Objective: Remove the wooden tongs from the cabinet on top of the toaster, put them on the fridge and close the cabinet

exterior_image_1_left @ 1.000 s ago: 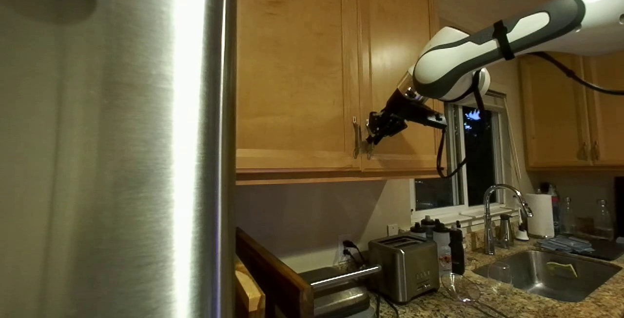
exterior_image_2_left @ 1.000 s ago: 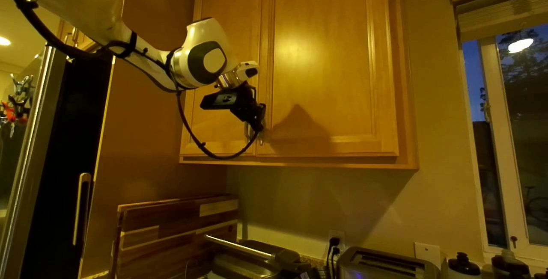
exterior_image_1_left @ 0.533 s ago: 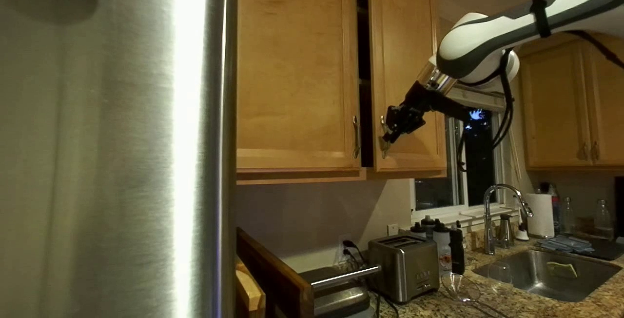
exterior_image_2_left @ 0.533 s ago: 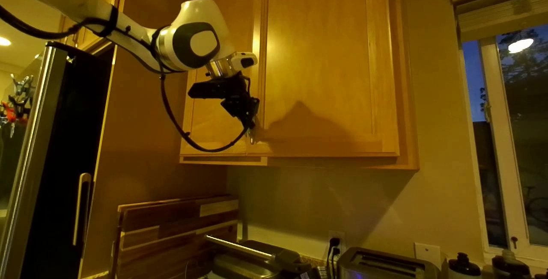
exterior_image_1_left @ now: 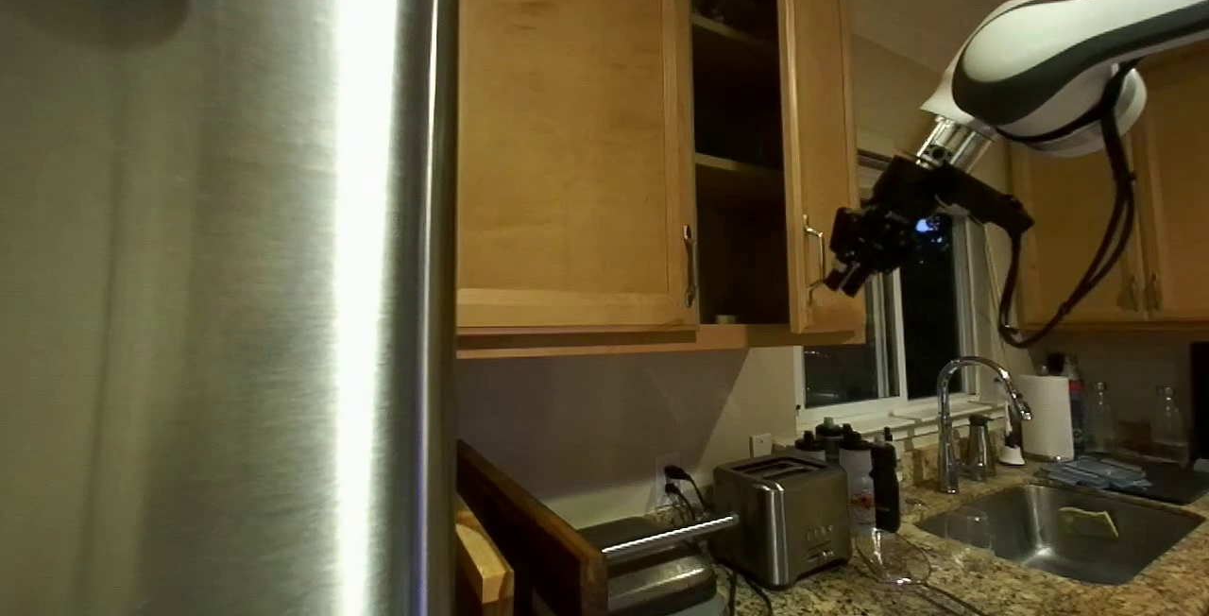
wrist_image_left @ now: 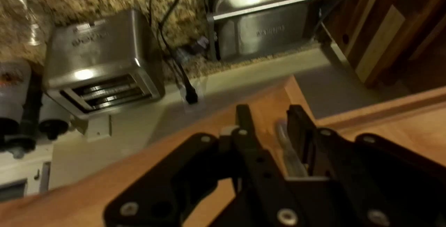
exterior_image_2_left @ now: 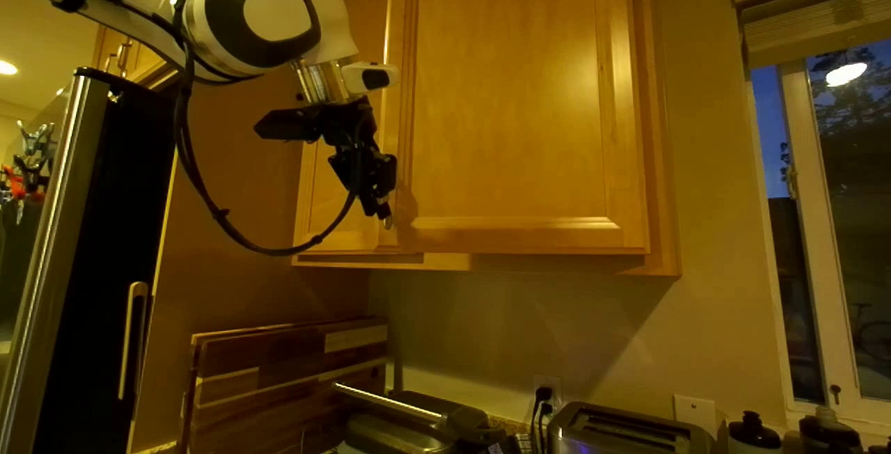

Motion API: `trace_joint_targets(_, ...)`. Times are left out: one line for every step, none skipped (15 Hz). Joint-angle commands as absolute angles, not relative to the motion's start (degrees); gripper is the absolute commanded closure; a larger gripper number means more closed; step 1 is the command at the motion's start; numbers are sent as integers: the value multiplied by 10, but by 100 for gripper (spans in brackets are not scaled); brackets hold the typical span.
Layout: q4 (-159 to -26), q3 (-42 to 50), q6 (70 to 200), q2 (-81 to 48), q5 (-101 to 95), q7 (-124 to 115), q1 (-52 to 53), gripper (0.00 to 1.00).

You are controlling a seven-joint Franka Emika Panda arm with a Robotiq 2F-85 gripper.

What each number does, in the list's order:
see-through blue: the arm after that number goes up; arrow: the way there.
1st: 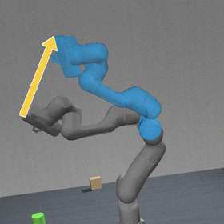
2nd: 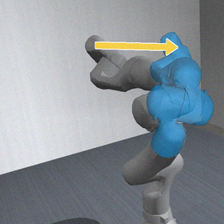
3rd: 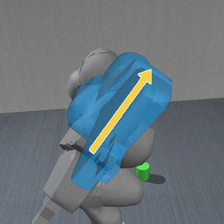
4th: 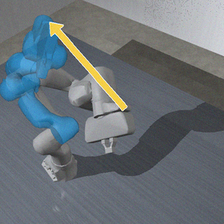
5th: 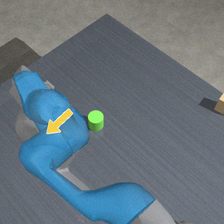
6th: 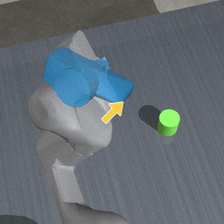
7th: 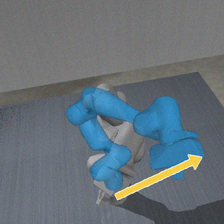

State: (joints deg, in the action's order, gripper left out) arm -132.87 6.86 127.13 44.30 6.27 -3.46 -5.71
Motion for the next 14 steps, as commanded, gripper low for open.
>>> trace_joint_targets(-1378,80,1169,487,39,-45,-97,37)
trace_joint_targets(-1382,78,1137,493,26,-49,-110,31)
trace_joint_targets(-1381,77,1106,494,18,-48,-116,24)
trace_joint_targets(-1380,76,1077,492,14,-45,-118,18)
trace_joint_targets(-1377,74,1063,489,13,-40,-114,11)
trace_joint_targets(-1376,71,1063,486,16,-37,-109,5)
trace_joint_targets(-1377,60,1100,482,19,-39,-102,2)
trace_joint_targets(-1379,53,1120,488,23,-35,-94,0)
trace_joint_targets(-1374,42,1154,482,27,-39,-86,0)
trace_joint_targets(-1371,29,1188,476,24,-45,-84,0)
trace_joint_targets(-1362,19,1220,465,27,-49,-77,0)
trace_joint_targets(-1357,9,1239,459,28,-60,-76,0)
trace_joint_targets(-1357,1,1262,455,28,-67,-75,0)
trace_joint_targets(-1359,-3,1287,452,28,-70,-71,0)
